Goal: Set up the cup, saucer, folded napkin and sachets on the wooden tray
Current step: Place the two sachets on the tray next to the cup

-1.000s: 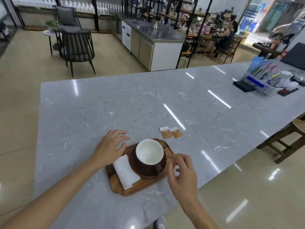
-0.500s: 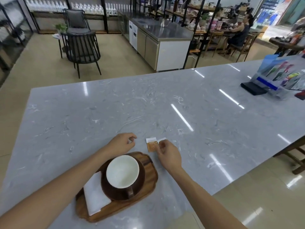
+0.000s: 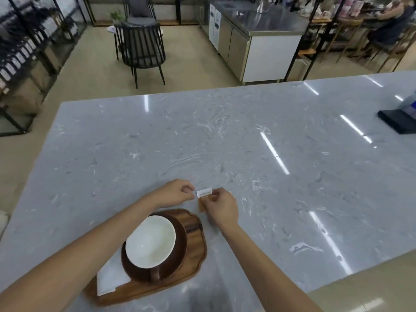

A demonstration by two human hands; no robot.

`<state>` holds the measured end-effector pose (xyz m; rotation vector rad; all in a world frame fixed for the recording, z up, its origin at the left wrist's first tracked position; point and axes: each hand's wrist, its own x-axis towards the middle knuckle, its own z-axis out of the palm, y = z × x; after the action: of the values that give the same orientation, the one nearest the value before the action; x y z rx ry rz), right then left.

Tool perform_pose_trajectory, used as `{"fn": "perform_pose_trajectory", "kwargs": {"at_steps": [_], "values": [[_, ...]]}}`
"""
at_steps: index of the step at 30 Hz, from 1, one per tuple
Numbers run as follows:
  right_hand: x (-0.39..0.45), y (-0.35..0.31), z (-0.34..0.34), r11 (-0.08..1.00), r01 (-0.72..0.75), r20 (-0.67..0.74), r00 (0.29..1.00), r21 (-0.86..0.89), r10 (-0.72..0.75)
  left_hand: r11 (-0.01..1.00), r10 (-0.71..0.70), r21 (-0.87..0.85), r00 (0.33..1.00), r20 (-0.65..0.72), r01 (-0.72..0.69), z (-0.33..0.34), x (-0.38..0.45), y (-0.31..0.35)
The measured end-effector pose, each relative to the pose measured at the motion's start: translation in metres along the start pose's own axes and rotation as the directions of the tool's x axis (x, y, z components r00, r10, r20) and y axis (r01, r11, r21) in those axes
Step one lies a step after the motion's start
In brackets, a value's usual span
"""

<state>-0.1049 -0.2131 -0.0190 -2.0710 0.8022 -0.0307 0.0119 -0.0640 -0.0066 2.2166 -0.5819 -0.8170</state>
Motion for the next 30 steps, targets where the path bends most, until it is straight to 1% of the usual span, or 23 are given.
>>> {"fn": "perform_pose_trajectory", "kwargs": {"at_steps": [4, 5, 7, 9, 12, 14, 15, 17, 19, 20, 23, 26, 28, 30], "values": [[0.005, 0.0, -0.005, 0.986, 0.021, 0.07, 0.997, 0.163, -0.033, 0.999, 0.003, -0.033, 1.0, 0.019, -0.002, 0.0, -0.005, 0.007], [0.005, -0.001, -0.006, 0.978, 0.014, 0.088, 0.996, 0.21, -0.033, 0.997, -0.004, -0.075, 1.0, 0.014, 0.005, -0.001, -0.007, 0.01], [0.003, -0.006, -0.011, 0.954, 0.017, 0.118, 0.991, 0.299, -0.055, 0.976, -0.042, -0.216, 0.999, 0.003, 0.042, -0.004, -0.012, 0.015], [0.0, -0.011, -0.017, 0.92, 0.034, 0.133, 0.987, 0.389, -0.093, 0.924, -0.084, -0.374, 0.996, -0.009, 0.074, -0.008, -0.02, 0.022], [-0.007, -0.018, -0.028, 0.87, 0.044, 0.172, 0.974, 0.491, -0.146, 0.854, -0.107, -0.519, 0.99, -0.093, 0.043, -0.008, -0.035, 0.033], [-0.006, -0.017, -0.039, 0.852, 0.034, 0.203, 0.965, 0.523, -0.163, 0.834, -0.118, -0.551, 0.979, -0.164, 0.009, -0.007, -0.047, 0.043], [-0.004, -0.013, -0.046, 0.851, 0.039, 0.196, 0.967, 0.523, -0.165, 0.83, -0.12, -0.557, 0.973, -0.198, -0.011, -0.007, -0.053, 0.047], [0.004, 0.0, -0.061, 0.879, 0.073, 0.12, 0.982, 0.47, -0.145, 0.816, -0.12, -0.576, 0.958, -0.26, -0.054, -0.005, -0.064, 0.054], [0.016, 0.016, -0.075, 0.942, 0.101, 0.038, 0.992, 0.319, -0.12, 0.792, -0.121, -0.603, 0.942, -0.315, -0.1, -0.002, -0.075, 0.059], [0.021, 0.024, -0.08, 0.969, 0.098, 0.019, 0.994, 0.227, -0.105, 0.78, -0.124, -0.614, 0.932, -0.341, -0.121, 0.0, -0.08, 0.061], [0.03, 0.035, -0.087, 0.999, 0.033, 0.052, 0.998, -0.004, -0.033, 0.75, -0.153, -0.641, 0.899, -0.411, -0.165, 0.01, -0.091, 0.066], [0.031, 0.038, -0.079, 0.971, 0.044, 0.137, 0.991, -0.235, -0.012, 0.708, -0.155, -0.677, 0.89, -0.428, -0.202, 0.026, -0.1, 0.07], [0.031, 0.034, -0.071, 0.95, 0.055, 0.155, 0.988, -0.308, -0.007, 0.691, -0.144, -0.69, 0.894, -0.423, -0.215, 0.034, -0.105, 0.072], [0.031, 0.03, -0.065, 0.948, 0.05, 0.154, 0.988, -0.314, -0.001, 0.689, -0.14, -0.692, 0.895, -0.422, -0.218, 0.04, -0.11, 0.073]]}}
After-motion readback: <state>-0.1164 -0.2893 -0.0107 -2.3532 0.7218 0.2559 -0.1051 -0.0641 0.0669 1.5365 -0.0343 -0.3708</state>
